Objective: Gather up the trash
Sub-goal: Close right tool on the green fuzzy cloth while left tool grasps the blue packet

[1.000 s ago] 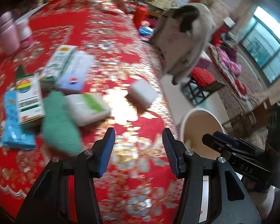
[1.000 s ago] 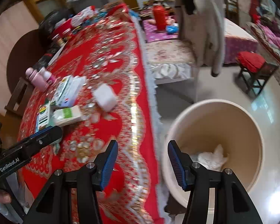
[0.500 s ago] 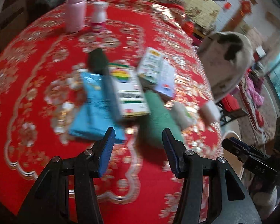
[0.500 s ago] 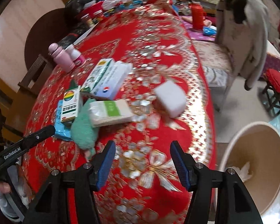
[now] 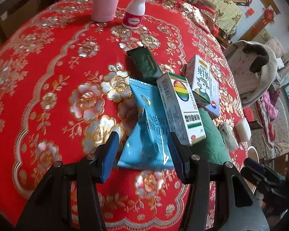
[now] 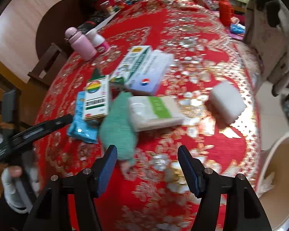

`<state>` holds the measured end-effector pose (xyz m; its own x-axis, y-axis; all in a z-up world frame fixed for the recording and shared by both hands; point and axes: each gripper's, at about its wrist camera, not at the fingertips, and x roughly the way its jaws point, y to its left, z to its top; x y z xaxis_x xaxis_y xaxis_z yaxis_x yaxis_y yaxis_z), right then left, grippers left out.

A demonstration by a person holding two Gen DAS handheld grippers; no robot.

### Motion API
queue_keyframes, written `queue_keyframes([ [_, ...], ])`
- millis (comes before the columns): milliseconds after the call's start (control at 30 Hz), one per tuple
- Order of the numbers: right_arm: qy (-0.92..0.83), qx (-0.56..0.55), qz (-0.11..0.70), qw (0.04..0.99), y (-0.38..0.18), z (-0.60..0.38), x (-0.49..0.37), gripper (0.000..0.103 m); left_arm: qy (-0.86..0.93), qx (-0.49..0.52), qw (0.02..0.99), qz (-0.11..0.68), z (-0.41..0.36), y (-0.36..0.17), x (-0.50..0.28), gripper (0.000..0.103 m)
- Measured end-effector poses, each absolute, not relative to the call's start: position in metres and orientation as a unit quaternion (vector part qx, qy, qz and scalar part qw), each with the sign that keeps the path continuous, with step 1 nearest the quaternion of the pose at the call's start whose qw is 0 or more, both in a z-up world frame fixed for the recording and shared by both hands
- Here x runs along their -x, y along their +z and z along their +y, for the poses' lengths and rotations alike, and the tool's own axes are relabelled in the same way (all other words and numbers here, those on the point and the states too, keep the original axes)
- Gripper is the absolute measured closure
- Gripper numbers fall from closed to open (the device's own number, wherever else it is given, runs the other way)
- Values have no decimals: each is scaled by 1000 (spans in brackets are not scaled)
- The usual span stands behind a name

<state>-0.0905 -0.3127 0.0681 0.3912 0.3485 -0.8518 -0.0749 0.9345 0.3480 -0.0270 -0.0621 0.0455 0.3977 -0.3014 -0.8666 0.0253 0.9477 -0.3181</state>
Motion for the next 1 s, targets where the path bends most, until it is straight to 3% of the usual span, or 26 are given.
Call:
queue_keyframes([
  [433, 126, -125, 545, 819, 44, -277, 63, 37, -136, 133, 805, 562, -64, 22, -4, 53],
  [467, 125, -126, 546, 819, 43, -275, 61, 37, -138, 135, 805, 561, -63, 22, -4, 55],
  [533, 125, -128, 546, 818, 40, -271, 56, 36, -148, 140, 797, 568, -64, 20, -6, 71],
  [667, 124, -136, 549, 816, 33, -265, 49, 36, -160, 128, 801, 563, -67, 25, -2, 78],
  [700, 124, -141, 552, 812, 30, -264, 48, 37, -161, 124, 802, 562, -68, 28, -1, 80],
  [733, 126, -148, 554, 810, 28, -264, 48, 46, -161, 120, 804, 560, -68, 30, 1, 80],
  [767, 131, -156, 553, 808, 28, -264, 49, 49, -159, 117, 807, 557, -67, 32, 3, 80],
  [1000, 163, -164, 543, 807, 46, -271, 74, 52, -127, 105, 823, 544, -39, 49, 32, 81],
])
